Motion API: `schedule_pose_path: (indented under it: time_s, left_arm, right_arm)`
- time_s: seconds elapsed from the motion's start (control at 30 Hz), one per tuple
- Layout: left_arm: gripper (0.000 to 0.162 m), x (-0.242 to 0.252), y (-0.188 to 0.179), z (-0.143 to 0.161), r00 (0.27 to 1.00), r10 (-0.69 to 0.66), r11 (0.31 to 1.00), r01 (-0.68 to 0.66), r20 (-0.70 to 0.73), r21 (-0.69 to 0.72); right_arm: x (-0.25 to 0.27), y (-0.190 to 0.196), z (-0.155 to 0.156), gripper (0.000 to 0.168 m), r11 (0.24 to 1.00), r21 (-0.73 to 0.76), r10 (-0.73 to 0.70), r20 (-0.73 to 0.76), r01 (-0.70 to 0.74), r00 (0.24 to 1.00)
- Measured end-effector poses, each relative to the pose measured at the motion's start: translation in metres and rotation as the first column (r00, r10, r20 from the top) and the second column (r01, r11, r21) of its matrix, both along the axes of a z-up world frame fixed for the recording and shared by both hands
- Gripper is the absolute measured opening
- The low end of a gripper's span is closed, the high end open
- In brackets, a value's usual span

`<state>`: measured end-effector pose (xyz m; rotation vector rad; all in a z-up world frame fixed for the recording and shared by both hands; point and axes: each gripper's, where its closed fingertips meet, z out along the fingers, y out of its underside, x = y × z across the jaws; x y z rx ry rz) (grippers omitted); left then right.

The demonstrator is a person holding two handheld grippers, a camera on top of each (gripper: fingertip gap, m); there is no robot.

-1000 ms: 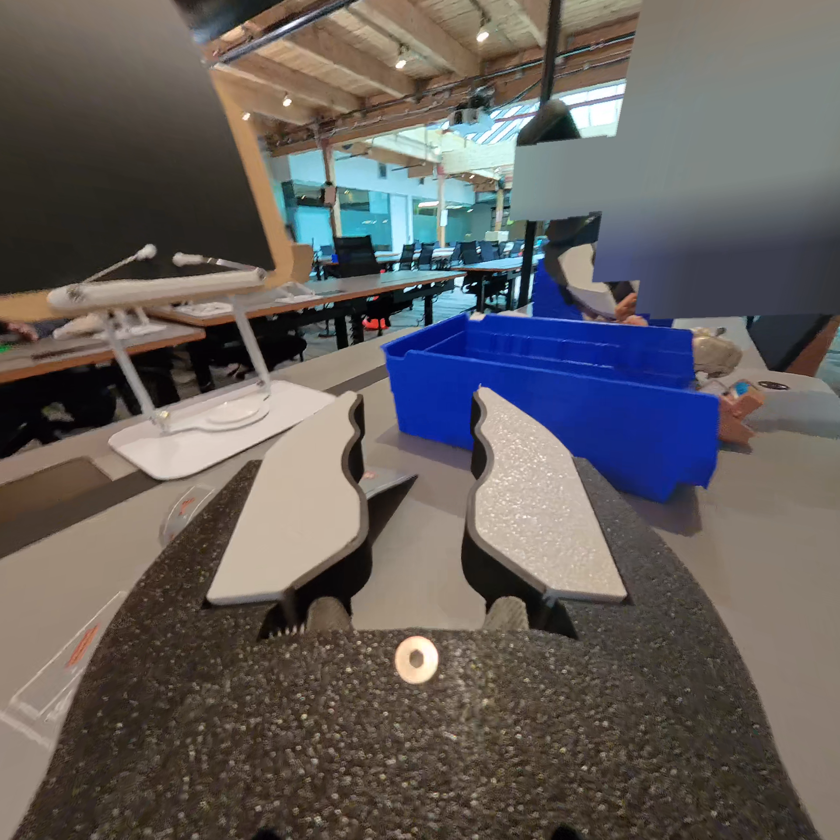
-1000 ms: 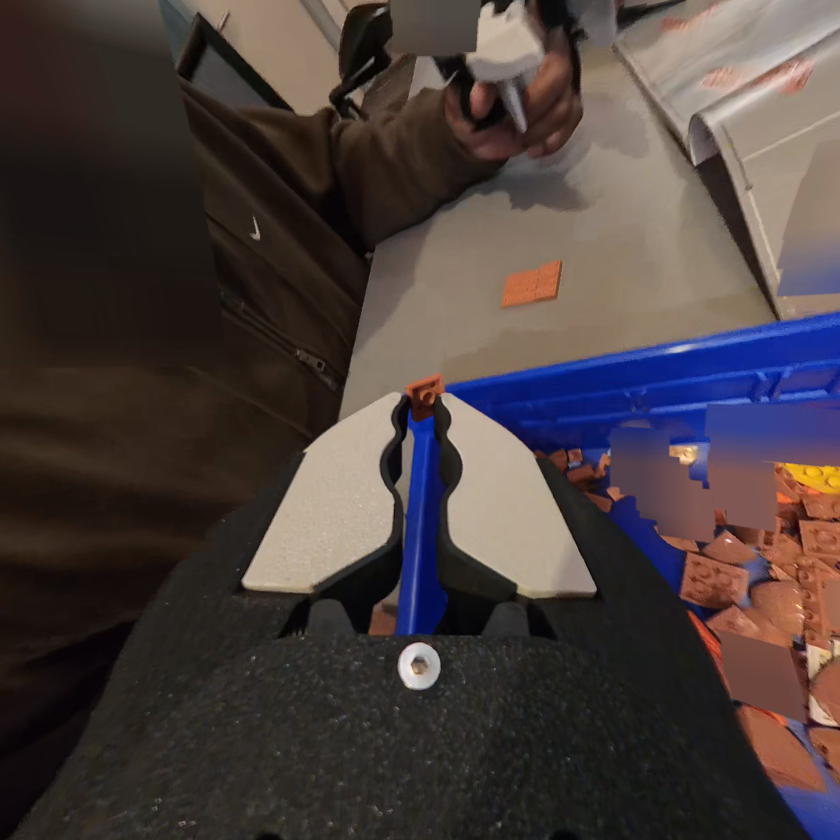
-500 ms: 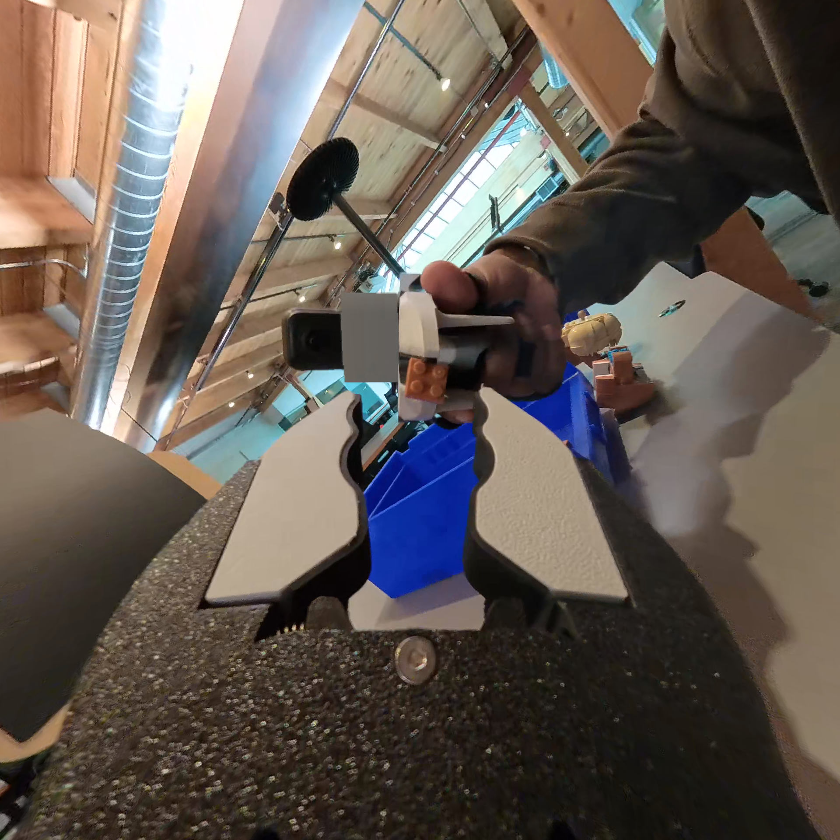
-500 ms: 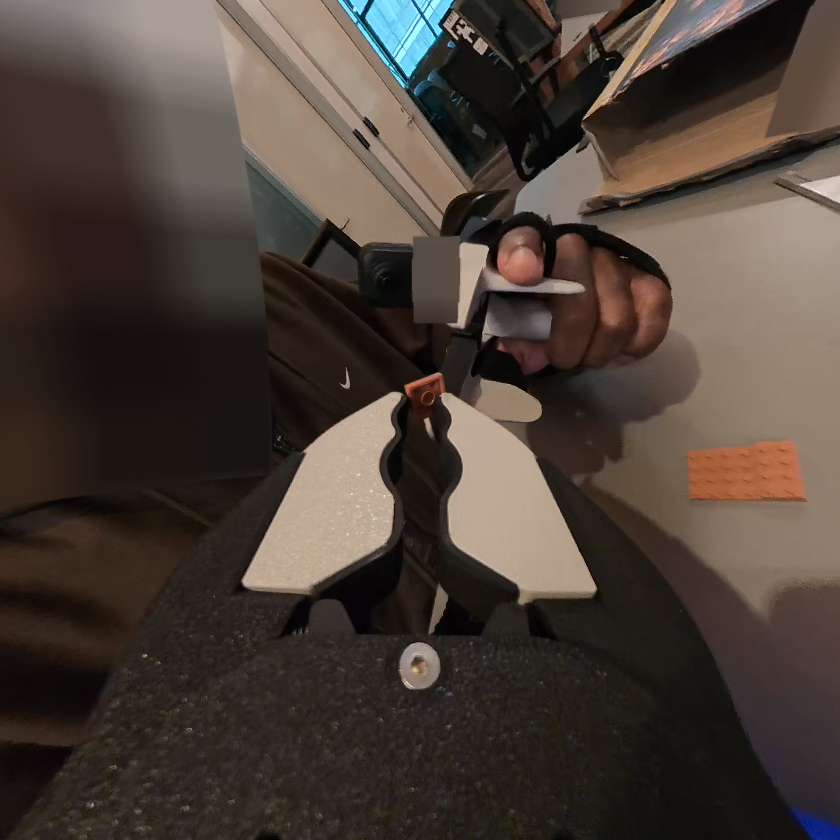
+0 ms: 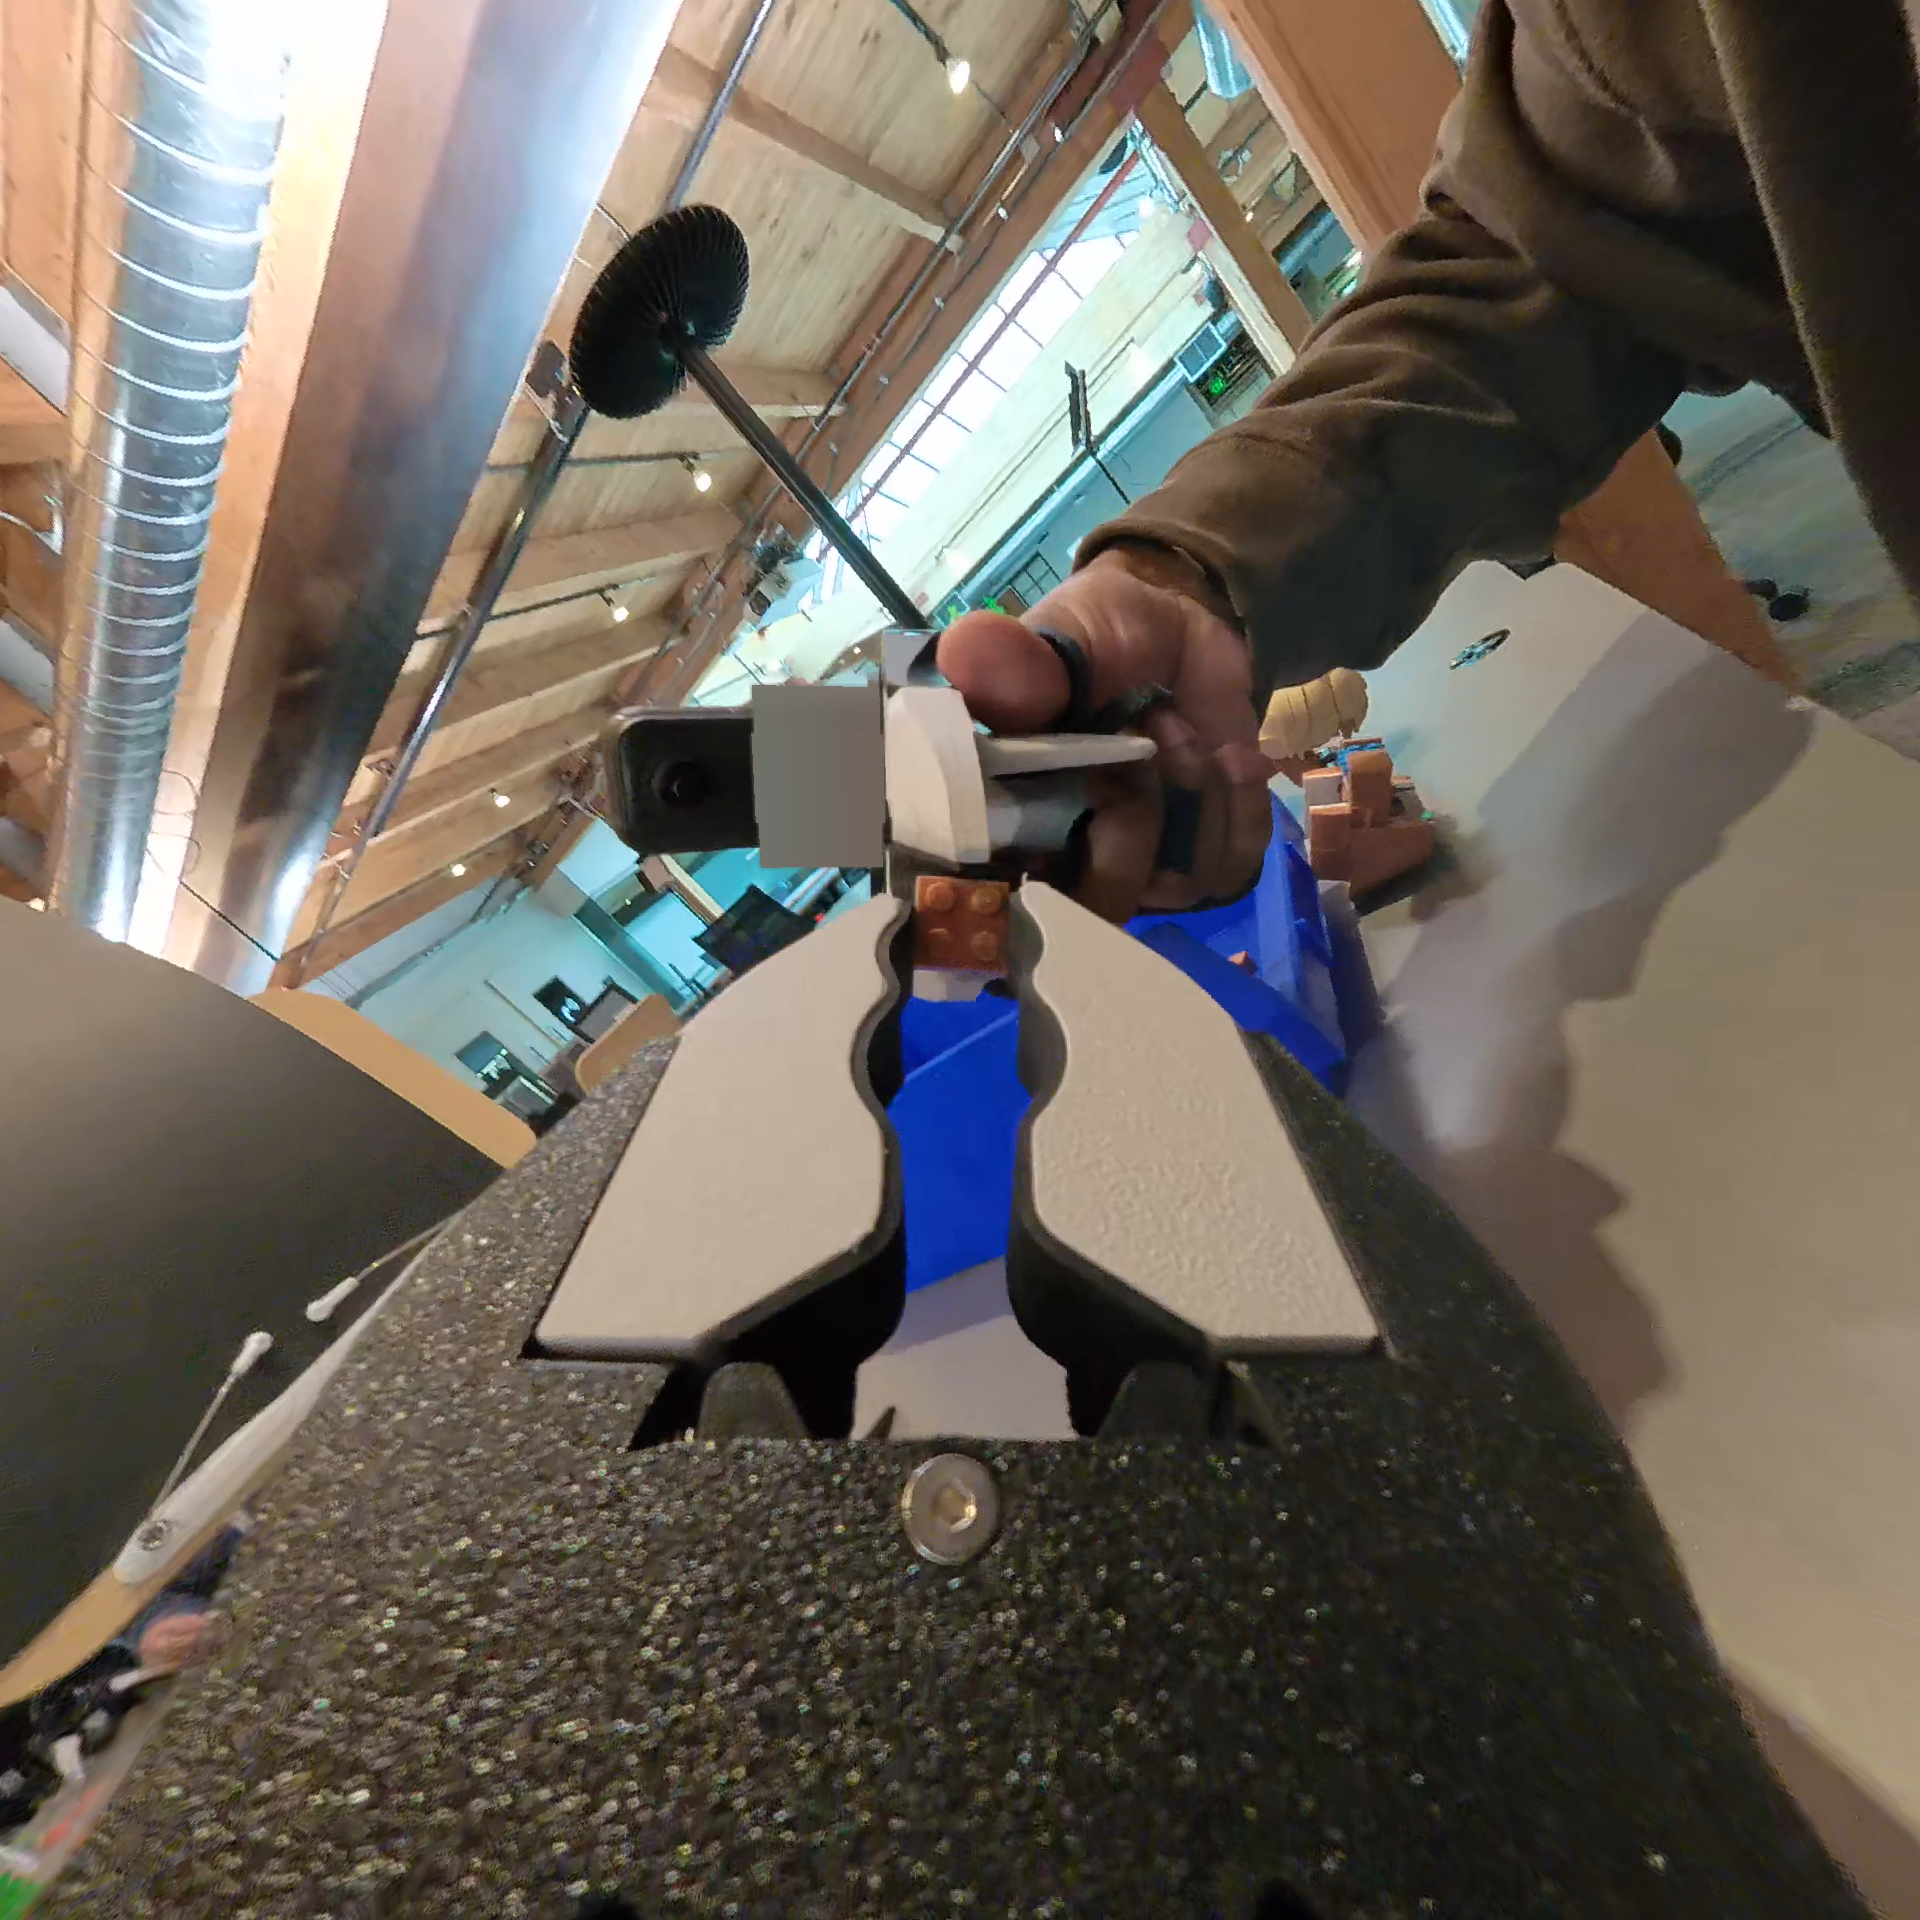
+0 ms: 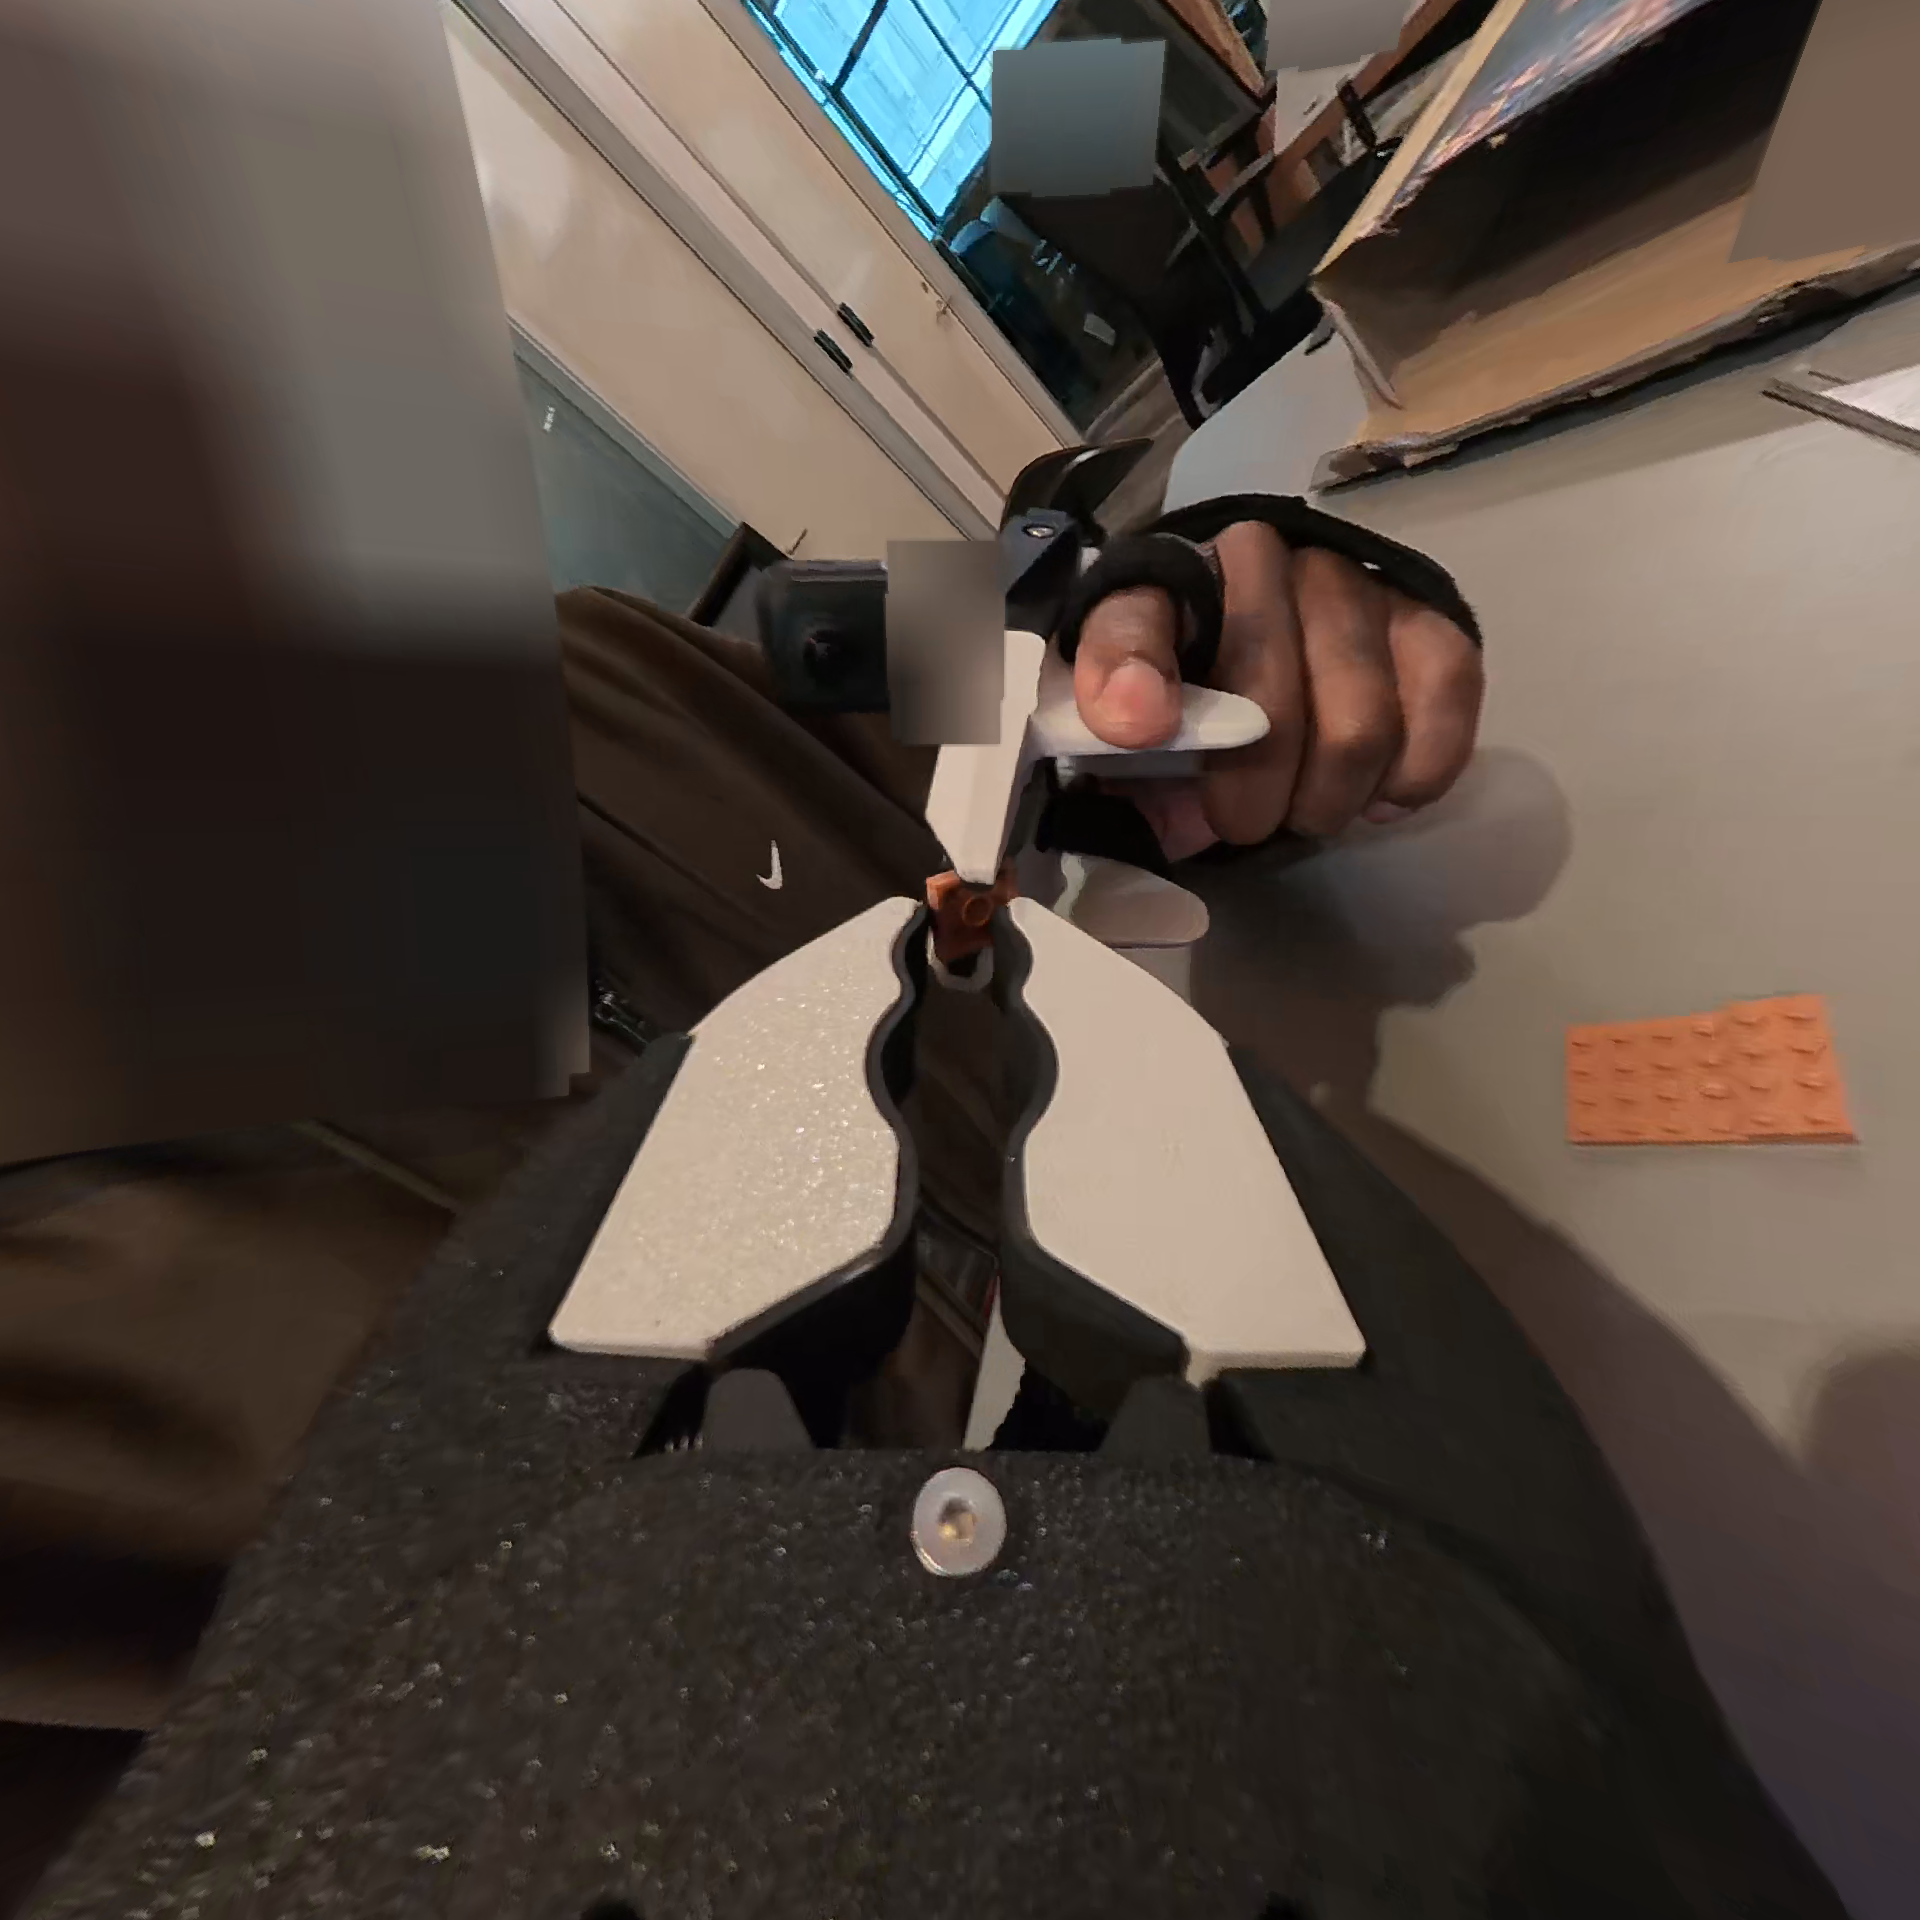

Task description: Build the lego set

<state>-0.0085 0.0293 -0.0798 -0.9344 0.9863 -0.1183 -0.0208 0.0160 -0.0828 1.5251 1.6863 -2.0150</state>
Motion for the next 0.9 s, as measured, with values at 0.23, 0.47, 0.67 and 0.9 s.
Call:
schedule_pose_path:
  time_s: [0.23,0.47,0.67,0.9]
  left_arm:
    - [0.017,-0.029,0.012,0.005,0.996,0.034,0.992,-0.024,0.080,-0.126]
    - [0.017,-0.081,0.033,-0.054,0.992,0.094,0.870,-0.120,-0.079,-0.477]
    - [0.017,-0.114,0.030,-0.135,0.956,0.050,0.580,-0.262,-0.288,-0.771]
    - [0.017,-0.112,0.022,-0.149,0.964,-0.017,0.477,-0.227,-0.267,-0.849]
  right_arm:
    - [0.005,0.021,-0.005,0.028,0.985,0.164,-0.045,-0.015,0.047,0.999]
    - [0.031,0.083,-0.006,0.036,0.825,0.531,-0.186,-0.067,0.193,0.980]
    - [0.083,0.143,-0.025,0.034,0.647,0.753,-0.259,0.071,0.118,0.963]
    - [0.124,0.179,-0.057,0.032,0.590,0.806,-0.249,0.234,-0.045,0.940]
